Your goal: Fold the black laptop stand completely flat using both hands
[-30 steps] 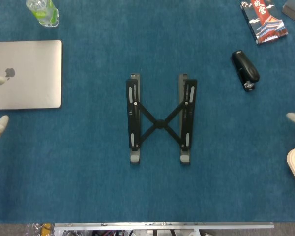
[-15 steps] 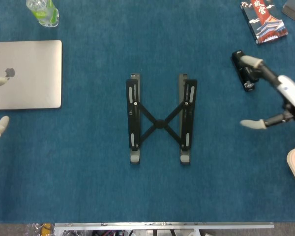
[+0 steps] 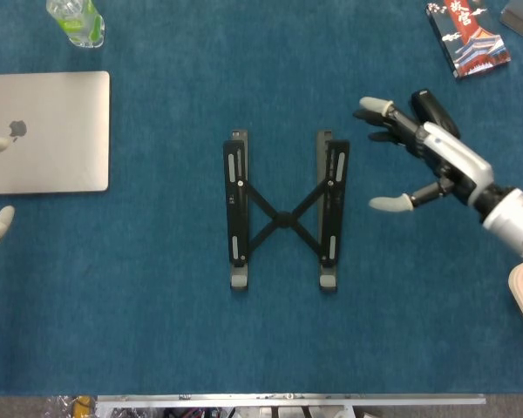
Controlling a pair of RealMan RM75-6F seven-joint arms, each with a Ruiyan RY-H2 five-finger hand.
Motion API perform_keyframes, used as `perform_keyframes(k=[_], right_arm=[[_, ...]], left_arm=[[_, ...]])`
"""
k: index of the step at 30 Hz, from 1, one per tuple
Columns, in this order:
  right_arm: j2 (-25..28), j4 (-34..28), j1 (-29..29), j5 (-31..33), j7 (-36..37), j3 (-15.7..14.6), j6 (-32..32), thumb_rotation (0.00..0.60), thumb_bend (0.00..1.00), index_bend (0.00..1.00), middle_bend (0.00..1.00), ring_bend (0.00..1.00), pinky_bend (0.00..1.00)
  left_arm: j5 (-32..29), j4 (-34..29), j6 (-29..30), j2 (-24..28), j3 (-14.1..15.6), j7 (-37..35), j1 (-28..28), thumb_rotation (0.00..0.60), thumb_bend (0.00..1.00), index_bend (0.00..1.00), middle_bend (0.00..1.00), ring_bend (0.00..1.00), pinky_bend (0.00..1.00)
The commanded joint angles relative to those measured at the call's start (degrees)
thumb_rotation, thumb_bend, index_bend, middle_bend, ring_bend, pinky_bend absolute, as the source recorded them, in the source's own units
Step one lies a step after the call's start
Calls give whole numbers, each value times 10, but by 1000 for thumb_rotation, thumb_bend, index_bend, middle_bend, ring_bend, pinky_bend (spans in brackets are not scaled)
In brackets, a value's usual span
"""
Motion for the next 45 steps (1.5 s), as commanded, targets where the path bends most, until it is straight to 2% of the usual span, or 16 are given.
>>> perform_keyframes(k=[1,11,17,33,45], right_arm=[[-18,15,10,11,-2,4,-5,578,50,0,90,2,104],[-82,67,40,17,27,11,-14,577,50,0,94,1,104],[-94,74,50,6,57,8,-11,578,54,0,110,1,104],[-49,10,62,-78,138,-37,45,578,55,0,119,1,104],[5,-60,62,-161,167,-99,113,579,55,0,121,1,104]], left_arm=[[-1,0,0,0,0,0,0,600,261,235,158,83,92],[-1,0,4,2,2,-2,3,600,260,235,157,83,91],[-2,3,6,3,5,-6,7,600,261,235,157,83,92],[-4,16,-7,-2,8,-44,6,600,261,235,160,83,92],[3,25,-51,8,9,-94,-16,600,261,236,175,83,91]])
